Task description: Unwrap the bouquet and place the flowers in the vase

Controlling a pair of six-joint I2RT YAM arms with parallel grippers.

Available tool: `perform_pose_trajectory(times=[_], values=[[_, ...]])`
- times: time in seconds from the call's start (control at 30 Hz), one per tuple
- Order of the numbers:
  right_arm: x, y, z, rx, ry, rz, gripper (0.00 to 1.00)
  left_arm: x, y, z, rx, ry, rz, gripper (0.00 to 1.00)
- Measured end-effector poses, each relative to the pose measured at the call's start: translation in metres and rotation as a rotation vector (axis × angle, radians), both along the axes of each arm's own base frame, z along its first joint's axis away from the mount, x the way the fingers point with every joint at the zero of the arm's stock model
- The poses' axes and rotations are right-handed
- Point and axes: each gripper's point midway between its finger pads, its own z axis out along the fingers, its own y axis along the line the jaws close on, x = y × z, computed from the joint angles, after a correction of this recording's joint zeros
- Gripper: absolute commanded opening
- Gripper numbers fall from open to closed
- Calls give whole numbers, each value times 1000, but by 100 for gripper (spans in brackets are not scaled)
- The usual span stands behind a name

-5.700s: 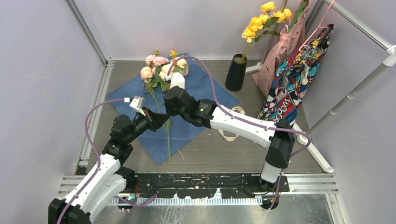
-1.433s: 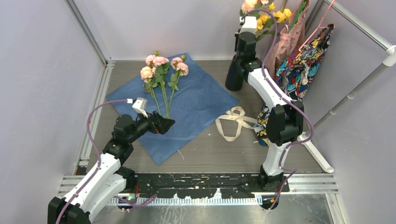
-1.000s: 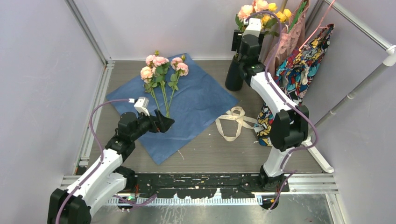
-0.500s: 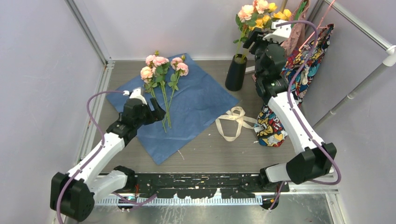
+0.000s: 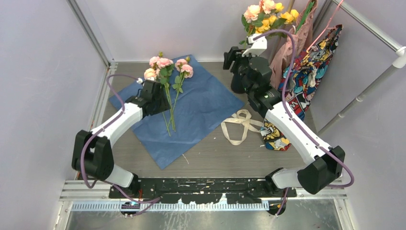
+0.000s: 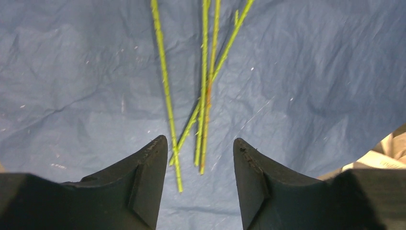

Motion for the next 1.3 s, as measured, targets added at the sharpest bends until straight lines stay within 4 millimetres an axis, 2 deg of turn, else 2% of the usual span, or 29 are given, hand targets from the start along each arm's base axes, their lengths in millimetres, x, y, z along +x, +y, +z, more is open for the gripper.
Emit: perform_pose_trajectory(times=[0.1,0.2,0.33,0.57,0.83,1.07,1.17,1.23,1.3], values=[[-2,6,-26,-18,53,13,68,21,-7,6,-8,8,21,47],[-5,4,-54,-35,114,9,68,31,-9,0,-2,36,44,47],[-13,-2,-74,-53,160,-3,68,30,-5,-20,10,101,73,47],[-20,-8,-75,-31,154,-18,68,26,-4,-42,19,165,106,48],[-21,-8,-99,-30,199,-20,68,25,-1,-67,37,222,130,48],[-23,-10,-117,-43,232,-26,68,29,6,-73,35,224,151,48],[-23,-10,-121,-45,238,-30,68,31,9,-83,39,240,158,49],[-23,-10,-122,-43,241,-30,68,30,9,-92,47,260,158,48],[-24,-10,-123,-42,244,-30,68,34,8,-91,40,249,159,40]])
